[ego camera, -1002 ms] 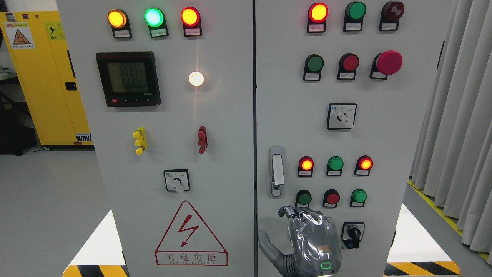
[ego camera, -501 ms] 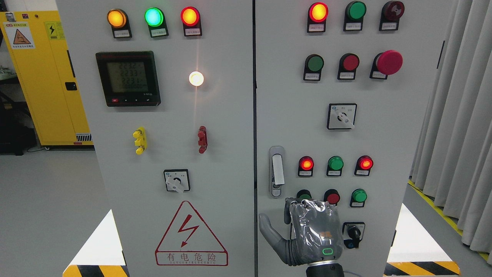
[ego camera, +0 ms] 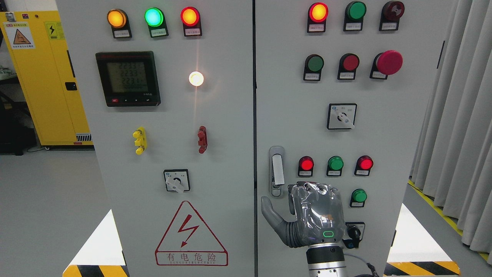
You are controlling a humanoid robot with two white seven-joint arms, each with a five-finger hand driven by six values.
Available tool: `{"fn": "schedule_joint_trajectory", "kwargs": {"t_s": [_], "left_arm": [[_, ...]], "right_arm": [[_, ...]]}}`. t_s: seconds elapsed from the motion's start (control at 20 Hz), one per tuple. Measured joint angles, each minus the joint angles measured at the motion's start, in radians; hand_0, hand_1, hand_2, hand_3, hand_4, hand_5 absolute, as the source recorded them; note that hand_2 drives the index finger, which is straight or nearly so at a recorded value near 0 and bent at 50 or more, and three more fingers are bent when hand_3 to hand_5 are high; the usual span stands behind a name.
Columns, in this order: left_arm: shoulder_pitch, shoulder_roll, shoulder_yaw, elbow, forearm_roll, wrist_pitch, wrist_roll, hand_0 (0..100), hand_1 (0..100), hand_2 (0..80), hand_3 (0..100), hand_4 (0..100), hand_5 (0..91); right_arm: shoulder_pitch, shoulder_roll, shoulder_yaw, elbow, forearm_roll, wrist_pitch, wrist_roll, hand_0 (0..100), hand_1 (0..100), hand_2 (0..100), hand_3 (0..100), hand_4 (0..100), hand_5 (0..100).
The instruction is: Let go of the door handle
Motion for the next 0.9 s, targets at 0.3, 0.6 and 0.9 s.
{"fn": "schedule_joint_trajectory", "kwargs": {"t_s": [0.3,0.6,0.9], "left_arm": [[0.0,0.0,0.0,0.0,0.0,0.0,0.0,12,56,0.0,0,0,0.0],[0.0,0.0,0.0,0.0,0.0,0.0,0.0,12,56,0.0,0,0,0.0],[0.0,0.0,0.0,0.0,0.0,0.0,0.0,12,56,0.0,0,0,0.0]], "right_arm": [[-0.035,0.0,-0.001,0.017,0.013,0.001,0.0,23,37,99,100,100,99],[-0.052,-0.001,-0.002,0.03,0.019,0.001,0.001,29,39,99,100,100,99],[-0.064,-0.001,-0.003,0.037,0.019,0.001,0.005,34,38,99,100,100,99]]}}
